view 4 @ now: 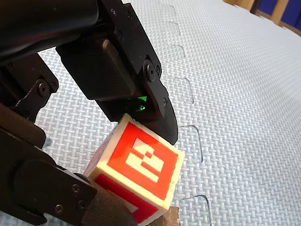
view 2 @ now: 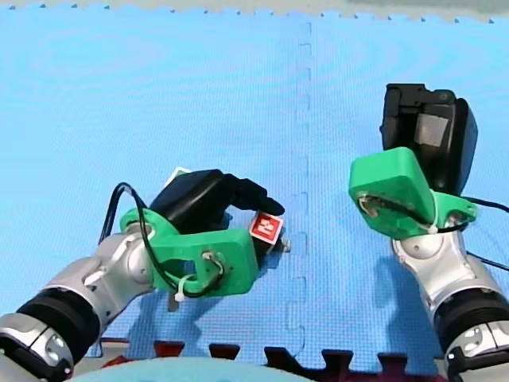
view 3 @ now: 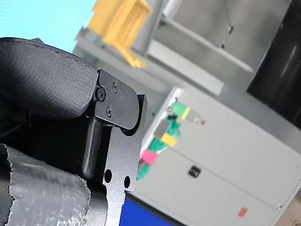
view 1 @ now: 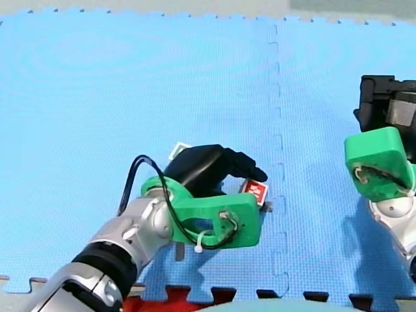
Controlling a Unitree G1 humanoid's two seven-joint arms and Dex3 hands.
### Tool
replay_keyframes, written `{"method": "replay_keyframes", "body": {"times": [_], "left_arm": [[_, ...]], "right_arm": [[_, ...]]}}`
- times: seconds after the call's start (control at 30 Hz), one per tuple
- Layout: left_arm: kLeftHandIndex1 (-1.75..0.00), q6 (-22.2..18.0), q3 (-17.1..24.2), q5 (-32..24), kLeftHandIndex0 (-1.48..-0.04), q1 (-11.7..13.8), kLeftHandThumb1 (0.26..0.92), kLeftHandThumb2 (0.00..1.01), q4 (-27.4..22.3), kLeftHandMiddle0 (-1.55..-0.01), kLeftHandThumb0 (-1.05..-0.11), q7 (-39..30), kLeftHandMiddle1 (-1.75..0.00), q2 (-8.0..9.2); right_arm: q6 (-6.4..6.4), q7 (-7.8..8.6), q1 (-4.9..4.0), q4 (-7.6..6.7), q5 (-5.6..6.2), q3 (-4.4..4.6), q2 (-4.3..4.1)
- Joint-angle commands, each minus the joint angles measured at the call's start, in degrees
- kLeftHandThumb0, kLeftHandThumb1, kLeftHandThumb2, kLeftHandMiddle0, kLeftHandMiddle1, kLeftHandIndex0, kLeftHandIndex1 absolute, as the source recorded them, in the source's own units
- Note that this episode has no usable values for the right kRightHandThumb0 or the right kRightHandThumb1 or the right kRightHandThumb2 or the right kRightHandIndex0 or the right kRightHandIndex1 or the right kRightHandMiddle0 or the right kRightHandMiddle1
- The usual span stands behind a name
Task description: Stack cube left
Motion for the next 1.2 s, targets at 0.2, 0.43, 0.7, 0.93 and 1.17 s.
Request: {"method": "replay_keyframes", "body": {"times": [0.2, 0.43, 0.7, 0.93, 1.17], "left_arm": [[-0.01, 2.26, -0.73, 0.33, -0.59, -1.48, 0.725, 0.01, -0.56, -0.87, -0.74, -2.84, -1.75, 0.49], [0.0, 3.2, -0.35, -0.74, -0.4, -1.2, 0.743, 0.01, -3.02, -0.83, -0.914, -7.07, -1.75, 1.23], [0.0, 4.75, -0.07, -1.68, -0.27, -0.77, 0.76, 0.01, -6.17, -0.77, -0.977, -11.76, -1.75, 1.98], [0.0, 7.92, 0.44, -3.21, -0.22, 0.14, 0.759, 0.0, -10.49, -0.75, -1.009, -16.99, -1.75, 2.28], [0.0, 9.39, 0.95, -5.44, -0.21, 0.73, 0.756, 0.0, -13.67, -0.77, -1.026, -23.25, -1.75, 3.24]], "right_arm": [[-1.35, -0.01, 0.26, 0.13, 0.0, -0.11, -0.97], [-1.84, 0.37, 0.27, 0.29, 0.24, -0.32, -1.25], [-2.51, 0.47, 0.33, 0.74, 0.23, -0.49, -1.43], [-2.43, 0.48, 0.27, 0.83, 0.22, -0.54, -1.34], [-2.52, 0.3, 0.22, 1.33, 0.18, -0.57, -1.37]]}}
